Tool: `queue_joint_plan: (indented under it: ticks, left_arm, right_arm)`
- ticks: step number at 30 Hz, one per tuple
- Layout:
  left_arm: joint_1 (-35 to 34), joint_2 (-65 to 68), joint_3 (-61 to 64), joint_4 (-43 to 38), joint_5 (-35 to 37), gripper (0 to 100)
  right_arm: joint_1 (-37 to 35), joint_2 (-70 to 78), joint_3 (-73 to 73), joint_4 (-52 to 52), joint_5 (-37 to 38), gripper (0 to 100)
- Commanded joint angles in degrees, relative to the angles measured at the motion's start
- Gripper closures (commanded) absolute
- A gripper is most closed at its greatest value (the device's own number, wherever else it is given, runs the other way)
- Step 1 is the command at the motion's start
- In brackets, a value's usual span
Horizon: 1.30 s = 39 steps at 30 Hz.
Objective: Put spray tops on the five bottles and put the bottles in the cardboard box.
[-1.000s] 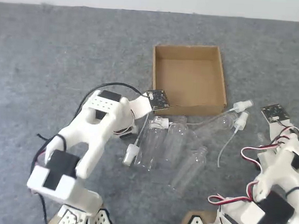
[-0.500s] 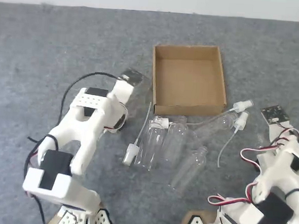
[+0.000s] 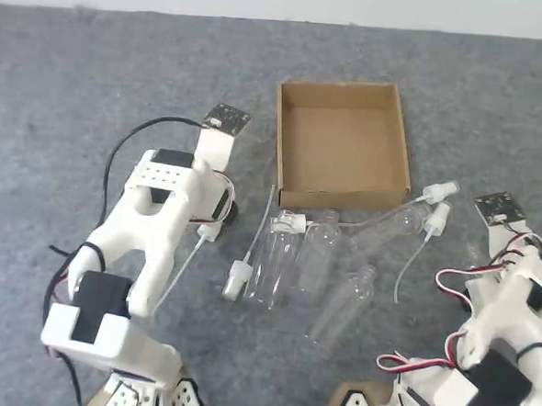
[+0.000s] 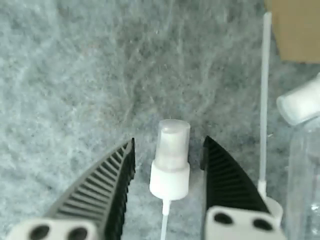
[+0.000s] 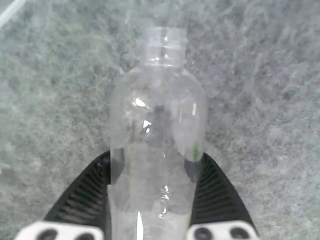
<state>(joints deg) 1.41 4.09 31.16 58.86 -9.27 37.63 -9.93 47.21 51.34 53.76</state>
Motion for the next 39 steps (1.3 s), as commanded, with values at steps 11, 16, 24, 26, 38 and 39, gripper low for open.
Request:
queue_joint_plan:
  ticks: [11,16,24,26,38,39]
  left_arm:
    - [0.1,6.2,-3.6,-5.2,-2.3,91]
    - [-0.2,1.1,-4.6,-1.6,-1.9,99]
    - [0.4,-18.9,-4.4,8.6,1.9,99]
    - [0.4,-22.5,-3.5,9.1,2.7,99]
    - [0.4,-25.8,8.6,1.3,5.5,99]
    - [0.4,-25.8,9.0,1.0,5.5,99]
  right_arm:
    - [0.6,-2.9,0.2,0.8,-0.9,83.7]
    - [0.6,-3.0,0.2,0.8,-0.9,82.9]
    - [0.0,-3.1,-0.4,0.9,-3.6,79.9]
    - [-0.9,-3.1,-1.3,0.9,-4.0,75.7]
    - [-9.5,-2.2,-17.4,12.4,-9.3,68.0]
    - [-10.2,-1.6,-17.9,12.3,-9.9,68.0]
